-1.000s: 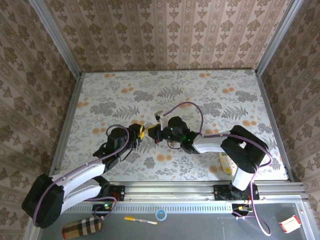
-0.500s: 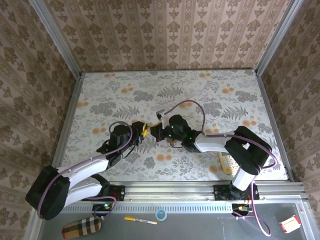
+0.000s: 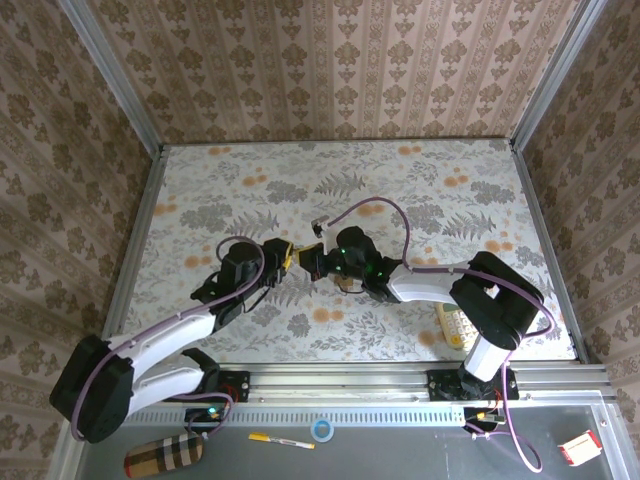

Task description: Unlock with the key

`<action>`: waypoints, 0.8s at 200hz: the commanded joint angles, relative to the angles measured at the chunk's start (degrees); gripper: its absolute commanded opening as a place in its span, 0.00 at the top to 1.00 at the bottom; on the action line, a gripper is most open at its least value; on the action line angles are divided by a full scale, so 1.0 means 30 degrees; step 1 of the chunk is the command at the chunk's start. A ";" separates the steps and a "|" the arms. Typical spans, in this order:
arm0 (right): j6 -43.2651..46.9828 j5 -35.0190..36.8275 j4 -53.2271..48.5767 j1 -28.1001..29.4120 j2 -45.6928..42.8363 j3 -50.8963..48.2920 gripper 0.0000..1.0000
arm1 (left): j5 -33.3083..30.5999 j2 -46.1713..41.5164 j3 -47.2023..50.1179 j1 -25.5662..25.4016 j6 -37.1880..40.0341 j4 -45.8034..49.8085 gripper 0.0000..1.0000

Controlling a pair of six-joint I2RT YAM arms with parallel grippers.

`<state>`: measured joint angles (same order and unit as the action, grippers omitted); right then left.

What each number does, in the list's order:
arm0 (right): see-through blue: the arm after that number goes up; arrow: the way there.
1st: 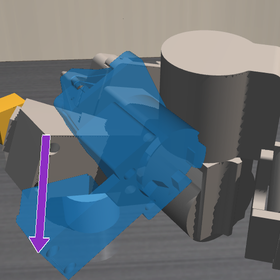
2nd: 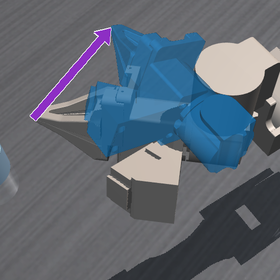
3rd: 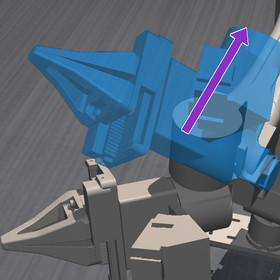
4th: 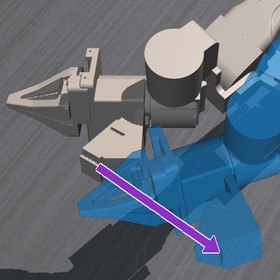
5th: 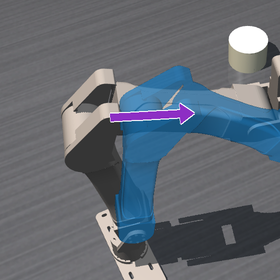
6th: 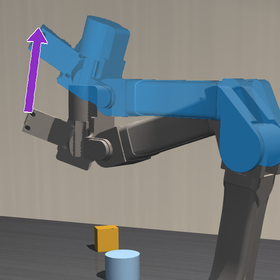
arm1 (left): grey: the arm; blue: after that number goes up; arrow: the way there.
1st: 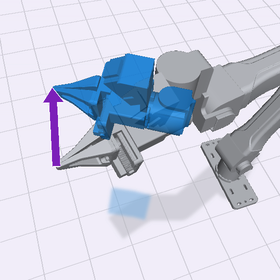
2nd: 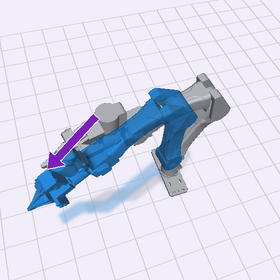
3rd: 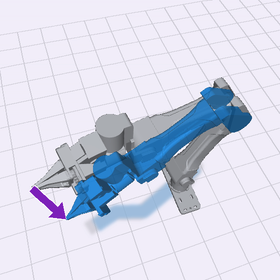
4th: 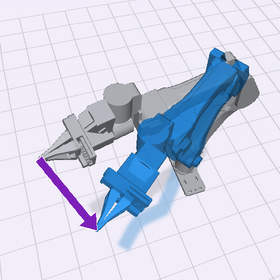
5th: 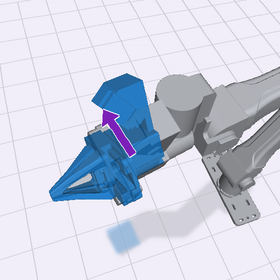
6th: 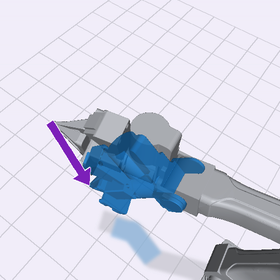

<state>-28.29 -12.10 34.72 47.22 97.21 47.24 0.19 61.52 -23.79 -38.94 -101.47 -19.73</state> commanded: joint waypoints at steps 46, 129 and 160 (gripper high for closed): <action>0.3481 -0.6209 -0.3096 0.1691 -0.1720 0.2038 1.00 | 0.6681 0.0877 -0.1571 -0.1406 0.0743 -0.3285 1.00; 0.4227 -0.7256 -0.4975 0.1152 -0.2940 0.2070 1.00 | 0.7026 0.1877 -0.1384 -0.1581 0.0030 -0.6541 1.00; 0.1700 -0.6077 -0.1458 0.0501 -0.3756 0.0395 1.00 | 0.6225 0.1441 -0.1064 -0.1669 0.0038 -0.7366 1.00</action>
<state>-17.74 -14.24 10.26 45.43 89.45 50.13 10.24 67.00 -23.88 -40.01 -100.84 -25.54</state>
